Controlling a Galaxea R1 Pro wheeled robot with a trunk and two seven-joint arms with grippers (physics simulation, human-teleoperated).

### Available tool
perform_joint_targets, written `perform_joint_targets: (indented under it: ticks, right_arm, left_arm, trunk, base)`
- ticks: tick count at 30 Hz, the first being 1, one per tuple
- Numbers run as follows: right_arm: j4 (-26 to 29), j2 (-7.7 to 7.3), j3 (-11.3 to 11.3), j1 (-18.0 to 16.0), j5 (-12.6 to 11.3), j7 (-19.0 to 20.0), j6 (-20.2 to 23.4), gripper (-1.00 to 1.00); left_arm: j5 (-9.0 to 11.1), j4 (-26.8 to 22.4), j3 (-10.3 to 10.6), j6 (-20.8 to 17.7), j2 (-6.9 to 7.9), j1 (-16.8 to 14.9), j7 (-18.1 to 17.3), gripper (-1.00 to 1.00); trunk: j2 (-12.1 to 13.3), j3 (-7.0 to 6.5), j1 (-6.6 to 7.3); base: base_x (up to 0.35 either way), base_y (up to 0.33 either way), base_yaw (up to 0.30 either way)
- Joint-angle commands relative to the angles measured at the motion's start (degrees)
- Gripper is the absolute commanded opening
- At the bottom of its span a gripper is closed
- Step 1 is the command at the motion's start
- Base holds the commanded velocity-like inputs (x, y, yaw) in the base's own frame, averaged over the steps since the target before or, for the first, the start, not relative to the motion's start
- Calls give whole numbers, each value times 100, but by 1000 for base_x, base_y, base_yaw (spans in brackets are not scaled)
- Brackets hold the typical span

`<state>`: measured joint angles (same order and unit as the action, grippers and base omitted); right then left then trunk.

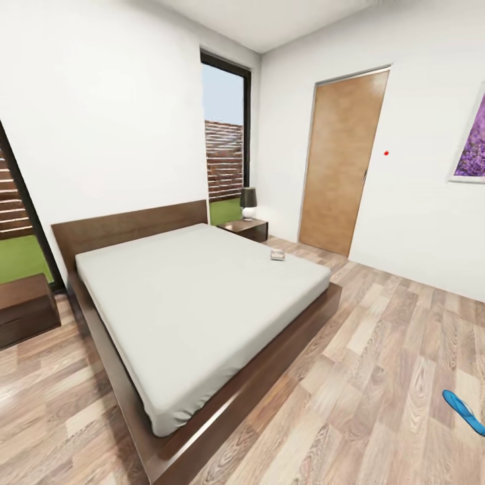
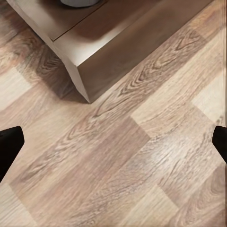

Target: In the bedroom, move the book from the bed onto either nightstand, and place the two sandals side by side next to the bed.

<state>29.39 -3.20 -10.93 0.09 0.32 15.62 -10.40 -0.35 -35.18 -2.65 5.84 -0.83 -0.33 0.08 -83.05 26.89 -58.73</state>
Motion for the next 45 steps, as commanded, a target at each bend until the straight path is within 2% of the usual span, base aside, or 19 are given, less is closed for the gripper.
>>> perform_joint_targets:
  ticks: [1,12,45]
  right_arm:
    - [3,4,-32,0,3,48,-5,100]
    - [-2,4,-15,0,3,47,-5,100]
    - [0,4,-24,0,3,46,-5,100]
  left_arm:
    - [-4,2,-16,17,-4,-2,1,100]
    - [-6,2,-16,17,-4,-2,1,100]
    - [-6,2,-16,18,-4,-2,1,100]
  trunk:
    - [-3,5,0]
    - [-3,24,0]
    - [-3,312,0]
  base:
    - [0,0,-257]
    - [0,0,-55]
    - [0,0,0]
